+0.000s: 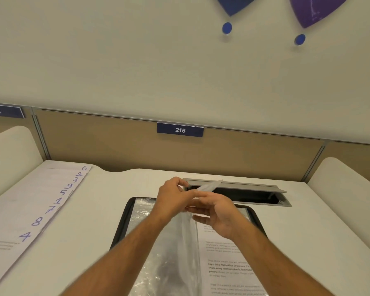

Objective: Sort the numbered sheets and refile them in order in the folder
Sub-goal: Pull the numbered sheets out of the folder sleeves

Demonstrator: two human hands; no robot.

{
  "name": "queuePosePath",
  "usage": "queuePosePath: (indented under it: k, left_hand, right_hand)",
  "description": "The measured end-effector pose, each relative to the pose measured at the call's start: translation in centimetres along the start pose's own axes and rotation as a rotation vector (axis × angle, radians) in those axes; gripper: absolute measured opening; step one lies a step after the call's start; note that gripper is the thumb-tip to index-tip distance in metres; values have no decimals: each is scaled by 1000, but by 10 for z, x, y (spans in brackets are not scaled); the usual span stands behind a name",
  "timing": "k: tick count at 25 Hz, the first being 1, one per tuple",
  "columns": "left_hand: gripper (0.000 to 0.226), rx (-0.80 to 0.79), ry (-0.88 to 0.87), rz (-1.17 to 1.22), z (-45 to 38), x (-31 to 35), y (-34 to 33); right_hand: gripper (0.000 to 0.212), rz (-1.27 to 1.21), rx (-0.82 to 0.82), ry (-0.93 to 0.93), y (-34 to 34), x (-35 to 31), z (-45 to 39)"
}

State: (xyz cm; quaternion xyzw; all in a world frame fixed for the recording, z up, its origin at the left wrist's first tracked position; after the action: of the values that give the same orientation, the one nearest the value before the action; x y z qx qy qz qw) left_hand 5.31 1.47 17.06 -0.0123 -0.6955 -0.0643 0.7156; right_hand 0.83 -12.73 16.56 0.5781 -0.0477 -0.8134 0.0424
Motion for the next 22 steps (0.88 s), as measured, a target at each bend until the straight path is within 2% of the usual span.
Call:
queuePosePath:
  k: [4, 6, 8, 10, 12, 16, 17, 22]
  left_hand:
    - [25, 62, -39, -149, -8, -11, 31]
    - [25, 84, -56, -222, -13, -21, 51]
    - [28, 111, -24, -285, -17, -37, 75]
    - [31, 134, 37, -286, -19, -56, 98]
    - [35, 131, 105, -320, -18, -78, 116]
    - [53, 115, 245, -395, -17, -126, 139]
    - [56, 104, 252, -441, -18, -136, 140]
    - [64, 47, 250, -668, -15, -155, 129]
  right_hand:
    - [26, -65, 5, -42, -5, 13, -5]
    - [23, -19, 69, -29, -1, 24, -10]
    - [16, 184, 206, 2, 7, 41, -14]
    - [15, 522, 323, 37, 20, 66, -16]
    - [34, 836, 352, 35, 32, 98, -16]
    - [102, 1307, 230, -59, 53, 156, -21]
    - [111, 1377, 213, -68, 57, 166, -22]
    - [112, 1483, 258, -96, 69, 190, -23]
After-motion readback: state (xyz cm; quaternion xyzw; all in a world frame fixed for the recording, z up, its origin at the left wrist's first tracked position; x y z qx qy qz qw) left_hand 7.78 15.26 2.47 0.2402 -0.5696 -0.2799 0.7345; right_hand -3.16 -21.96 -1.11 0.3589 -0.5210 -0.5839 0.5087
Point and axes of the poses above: each hand's wrist, its own z-axis away from the middle knuckle, its own y-axis out of the back of the hand, x = y × z, the point moved 2 cm from there along -z, towards the middle knuckle, and after that the axes turned 13 degrees about z, right-handed, at the moved point
